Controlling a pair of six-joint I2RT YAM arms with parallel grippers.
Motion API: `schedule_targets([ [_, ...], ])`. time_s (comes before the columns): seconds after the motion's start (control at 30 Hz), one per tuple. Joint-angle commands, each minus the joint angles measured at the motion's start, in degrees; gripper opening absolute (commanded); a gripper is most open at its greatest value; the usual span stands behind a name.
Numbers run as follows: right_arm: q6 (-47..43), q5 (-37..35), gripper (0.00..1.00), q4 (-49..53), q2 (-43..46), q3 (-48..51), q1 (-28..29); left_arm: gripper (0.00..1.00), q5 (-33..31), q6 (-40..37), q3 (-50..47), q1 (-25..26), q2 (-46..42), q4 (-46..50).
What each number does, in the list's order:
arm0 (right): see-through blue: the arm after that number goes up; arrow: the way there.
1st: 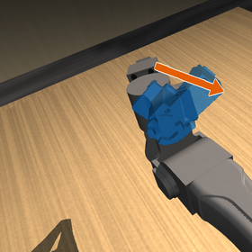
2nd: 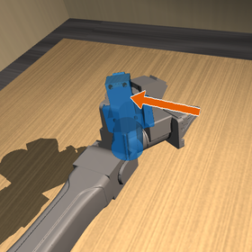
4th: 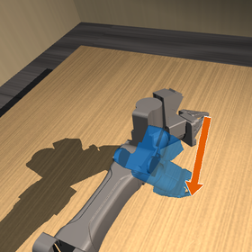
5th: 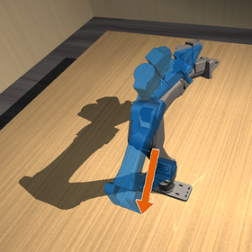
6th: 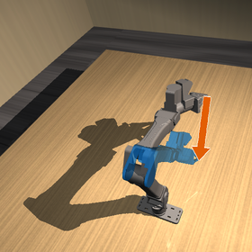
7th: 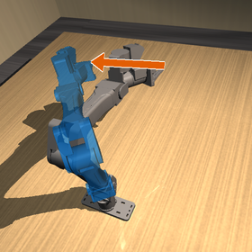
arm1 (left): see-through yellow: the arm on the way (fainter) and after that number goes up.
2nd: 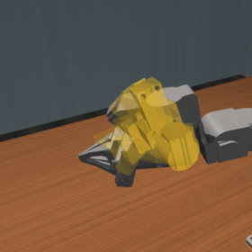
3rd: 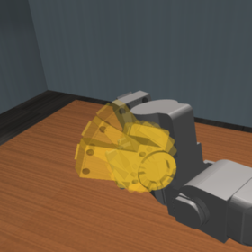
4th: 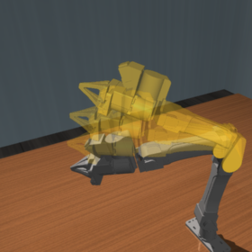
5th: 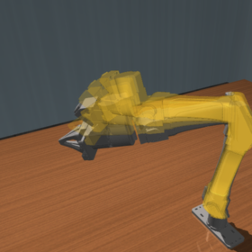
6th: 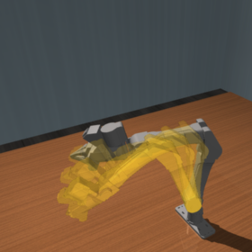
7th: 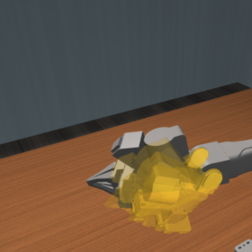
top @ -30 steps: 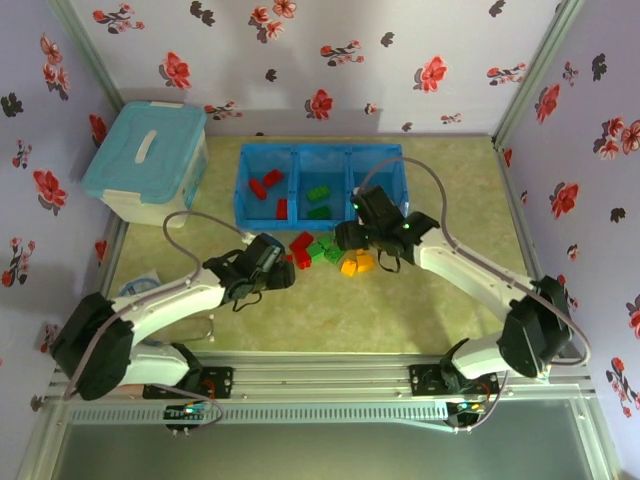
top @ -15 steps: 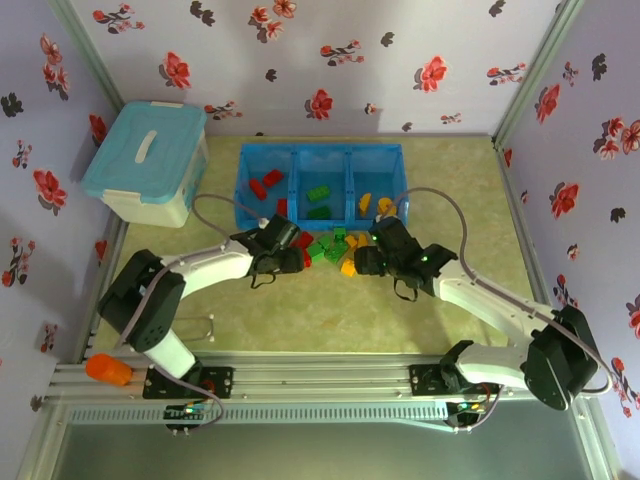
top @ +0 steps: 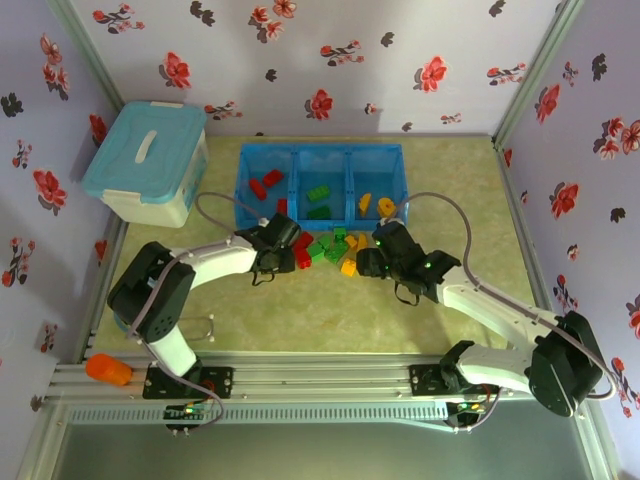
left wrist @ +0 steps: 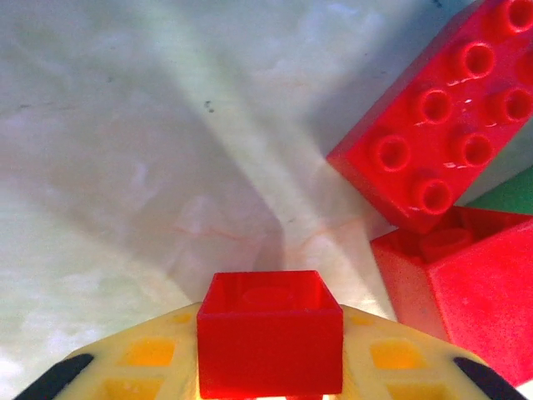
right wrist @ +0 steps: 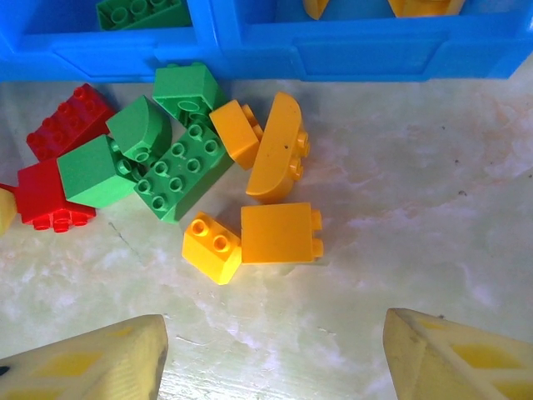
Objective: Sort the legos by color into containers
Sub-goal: Pick up the lego from the center of the table, then place the lego in the container.
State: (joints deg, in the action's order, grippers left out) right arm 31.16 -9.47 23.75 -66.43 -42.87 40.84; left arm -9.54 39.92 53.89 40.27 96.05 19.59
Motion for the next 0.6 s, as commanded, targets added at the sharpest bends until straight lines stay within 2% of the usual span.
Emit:
schedule_targets([
  [0.0,1.9,-0.6,0.69,-1.8,0.4,1.6,0.2,0.27,-3.9,-1.0,0.6,0.2,-5.1,3.9],
  [0.13,3.1,0.3,0.68,-3.2,0.1,2.9,0.3,0.27,-5.2,-2.8,2.2,-0.7,-9.1,6.2],
  [0.27,4.0,1.1,0.68,-3.7,-0.1,3.7,0.3,0.28,-4.8,-4.8,5.5,-4.4,-10.0,7.8],
  [0.43,4.4,0.6,0.67,-2.7,1.9,4.3,0.4,0.28,-1.7,-6.7,11.3,-9.0,-7.3,7.9],
  [0.57,4.7,0.2,0.66,-1.9,4.9,5.3,0.4,0.28,0.2,-8.9,19.3,-12.5,-1.7,9.2],
])
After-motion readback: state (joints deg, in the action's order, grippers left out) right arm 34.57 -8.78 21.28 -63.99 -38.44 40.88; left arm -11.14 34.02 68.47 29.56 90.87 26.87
